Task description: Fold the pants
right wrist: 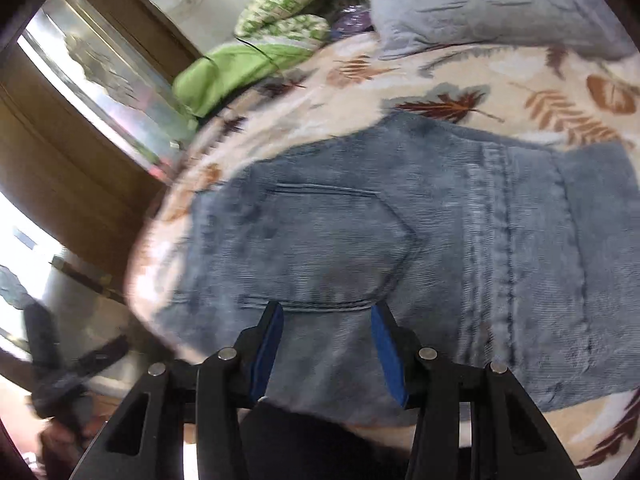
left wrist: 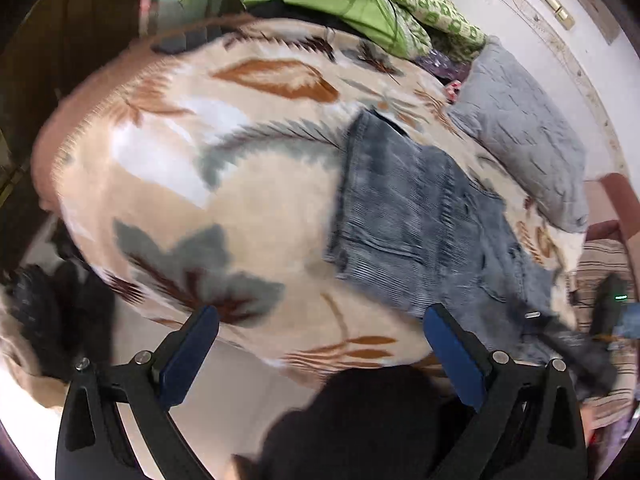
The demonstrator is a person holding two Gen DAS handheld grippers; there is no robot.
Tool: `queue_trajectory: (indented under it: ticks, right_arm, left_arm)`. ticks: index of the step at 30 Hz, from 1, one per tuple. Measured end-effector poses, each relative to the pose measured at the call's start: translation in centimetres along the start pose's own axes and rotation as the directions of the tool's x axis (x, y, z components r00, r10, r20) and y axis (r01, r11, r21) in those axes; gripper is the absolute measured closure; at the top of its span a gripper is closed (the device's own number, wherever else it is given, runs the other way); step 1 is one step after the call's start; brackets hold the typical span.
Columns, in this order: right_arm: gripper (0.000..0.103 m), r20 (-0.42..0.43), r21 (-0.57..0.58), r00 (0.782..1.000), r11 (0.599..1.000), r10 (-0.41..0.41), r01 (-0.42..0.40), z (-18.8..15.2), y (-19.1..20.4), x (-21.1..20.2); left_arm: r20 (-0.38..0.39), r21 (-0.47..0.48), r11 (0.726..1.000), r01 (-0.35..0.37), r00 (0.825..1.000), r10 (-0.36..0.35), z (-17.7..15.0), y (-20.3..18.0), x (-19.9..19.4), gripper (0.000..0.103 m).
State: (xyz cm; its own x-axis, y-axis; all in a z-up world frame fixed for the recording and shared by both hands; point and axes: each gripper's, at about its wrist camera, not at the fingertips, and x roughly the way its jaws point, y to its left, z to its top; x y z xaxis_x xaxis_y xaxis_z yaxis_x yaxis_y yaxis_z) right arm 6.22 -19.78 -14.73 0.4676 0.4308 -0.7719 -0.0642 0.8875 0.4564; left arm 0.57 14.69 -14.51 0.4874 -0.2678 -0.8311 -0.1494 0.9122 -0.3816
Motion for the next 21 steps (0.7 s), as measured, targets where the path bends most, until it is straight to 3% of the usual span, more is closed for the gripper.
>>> queue_trajectory:
  ticks: [2, 3, 6, 9, 12, 16, 17, 19, 21]
  right_arm:
    - [0.065, -0.046, 0.023, 0.999, 0.999, -0.026, 0.027, -0.4, -1.0, 1.5]
    - [0.070, -0.018, 0.014, 0.999, 0.999, -0.035, 0.036, -0.6, -1.2, 1.4]
    - [0.070, -0.011, -0.020, 0.999, 0.999, -0.046, 0.046, -0.7, -1.1, 1.3]
    - [0.070, 0.000, -0.028, 0.999, 0.999, -0.034, 0.034, -0.9, -1.2, 1.3]
    - [0.070, 0.015, -0.029, 1.000, 1.000, -0.012, 0.012, -1.3, -1.4, 1.1]
    - [0.070, 0.017, -0.031, 1.000, 0.999, 0.008, -0.008, -1.3, -1.7, 1.1]
    - [0.070, 0.017, -0.027, 1.000, 1.000, 0.013, -0.012, -1.2, -1.7, 1.2]
    - [0.070, 0.018, -0.025, 1.000, 0.999, 0.024, -0.023, -1.2, -1.9, 1.1]
    - [0.070, 0.020, -0.026, 0.999, 0.999, 0.035, -0.034, -1.3, -2.1, 1.2]
  left_arm:
    - [0.000, 0.010, 1.000, -0.001, 1.000, 0.001, -0.1, -0.8, 0.9, 0.013]
    - [-0.003, 0.013, 1.000, -0.001, 1.000, 0.001, 0.1, -0.9, 1.2, 0.017]
    - [-0.032, -0.019, 0.999, 0.034, 0.999, -0.035, 0.7, -1.2, 2.9, 0.026]
    - [-0.042, -0.068, 0.993, 0.097, 0.994, -0.100, 1.7, -1.3, 4.7, 0.027]
    - [-0.052, -0.112, 0.988, 0.102, 0.993, -0.109, 2.6, -1.3, 6.6, 0.026]
    - [-0.016, -0.086, 0.993, 0.081, 0.996, -0.083, 3.7, -2.6, 6.7, 0.028]
    - [-0.010, -0.085, 0.994, 0.073, 0.997, -0.074, 3.9, -2.9, 6.6, 0.045]
    - [-0.016, -0.076, 0.992, 0.100, 0.995, -0.102, 4.3, -3.2, 6.6, 0.063]
    - [-0.015, -0.058, 0.993, 0.100, 0.995, -0.101, 4.6, -3.5, 6.5, 0.072]
